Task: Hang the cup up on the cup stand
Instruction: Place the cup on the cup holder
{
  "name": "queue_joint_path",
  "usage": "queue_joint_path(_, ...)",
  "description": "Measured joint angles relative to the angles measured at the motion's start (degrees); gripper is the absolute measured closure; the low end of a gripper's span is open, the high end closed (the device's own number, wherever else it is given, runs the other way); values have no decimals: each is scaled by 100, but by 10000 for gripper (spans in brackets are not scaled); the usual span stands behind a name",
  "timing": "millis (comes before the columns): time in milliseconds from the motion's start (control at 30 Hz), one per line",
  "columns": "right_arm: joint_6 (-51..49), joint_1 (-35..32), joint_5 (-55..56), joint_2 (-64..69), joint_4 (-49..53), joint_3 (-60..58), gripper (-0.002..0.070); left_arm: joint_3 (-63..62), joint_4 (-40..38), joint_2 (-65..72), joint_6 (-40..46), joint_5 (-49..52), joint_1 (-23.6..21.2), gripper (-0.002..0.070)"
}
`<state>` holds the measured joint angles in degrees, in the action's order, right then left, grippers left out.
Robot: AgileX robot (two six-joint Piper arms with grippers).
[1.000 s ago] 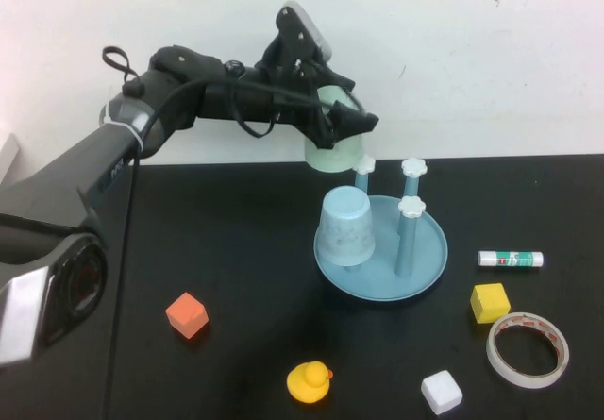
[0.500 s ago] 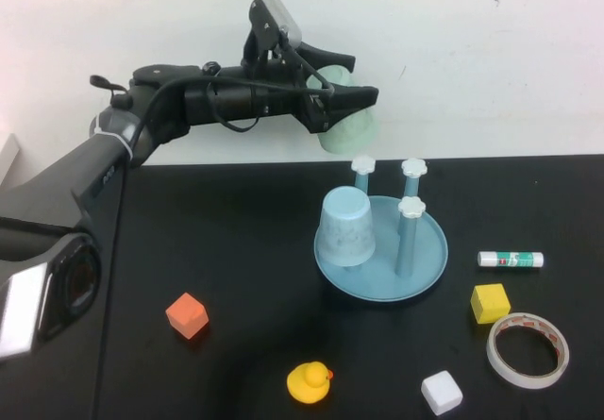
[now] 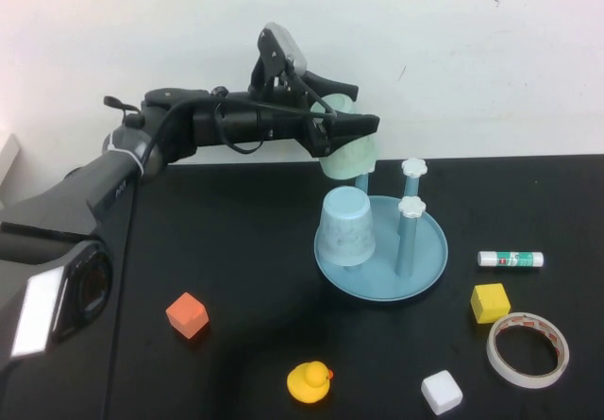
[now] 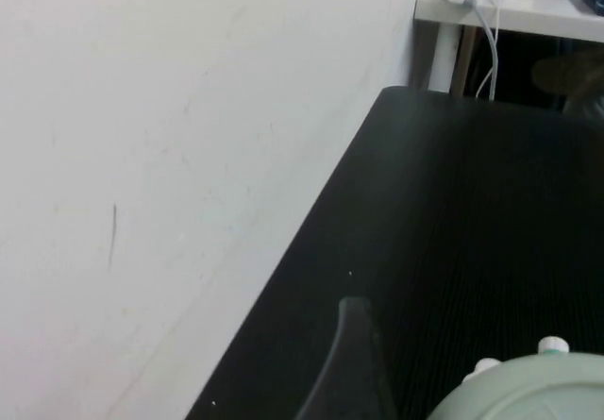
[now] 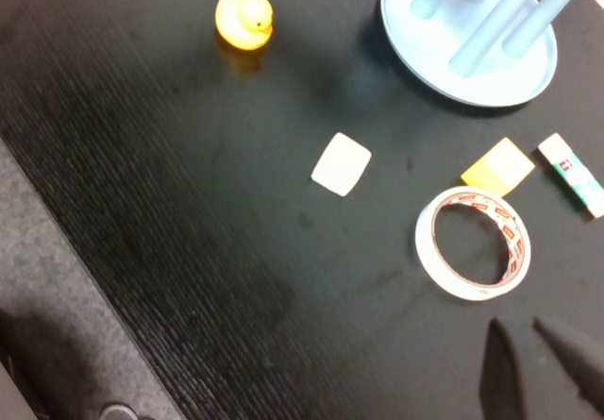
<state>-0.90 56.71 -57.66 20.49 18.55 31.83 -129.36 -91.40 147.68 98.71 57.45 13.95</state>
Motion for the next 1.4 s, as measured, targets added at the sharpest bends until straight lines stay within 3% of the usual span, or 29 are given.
queue_joint_path(300,0,0,0,0,0,0,678,0,-379,202,163,280,-41,139)
queue_joint_path(1400,0,0,0,0,0,0,678,0,-379,312,1551,640,-55,140)
